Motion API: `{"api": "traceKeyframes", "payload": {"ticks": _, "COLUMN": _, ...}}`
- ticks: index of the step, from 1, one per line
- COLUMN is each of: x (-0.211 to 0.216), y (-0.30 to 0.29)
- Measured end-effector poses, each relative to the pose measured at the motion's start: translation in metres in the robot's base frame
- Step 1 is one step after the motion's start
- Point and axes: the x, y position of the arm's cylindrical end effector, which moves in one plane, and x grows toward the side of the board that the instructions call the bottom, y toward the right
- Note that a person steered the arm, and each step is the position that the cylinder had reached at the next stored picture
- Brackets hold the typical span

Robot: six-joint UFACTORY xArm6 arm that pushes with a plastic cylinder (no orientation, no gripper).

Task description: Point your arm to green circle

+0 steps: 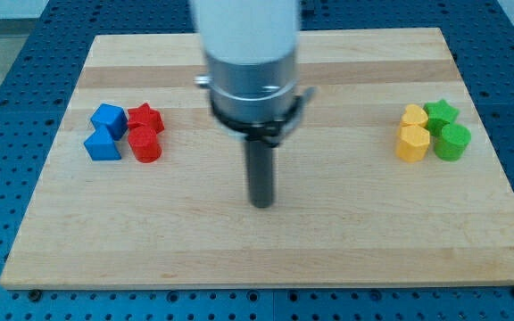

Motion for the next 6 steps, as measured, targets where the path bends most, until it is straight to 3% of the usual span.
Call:
{"api": "traceKeyframes", "payload": {"ticks": 4, "x": -0.003, "y": 0.226}}
{"api": "traceKeyframes", "payload": {"ticks": 6, "x": -0.032, "y": 0.272}}
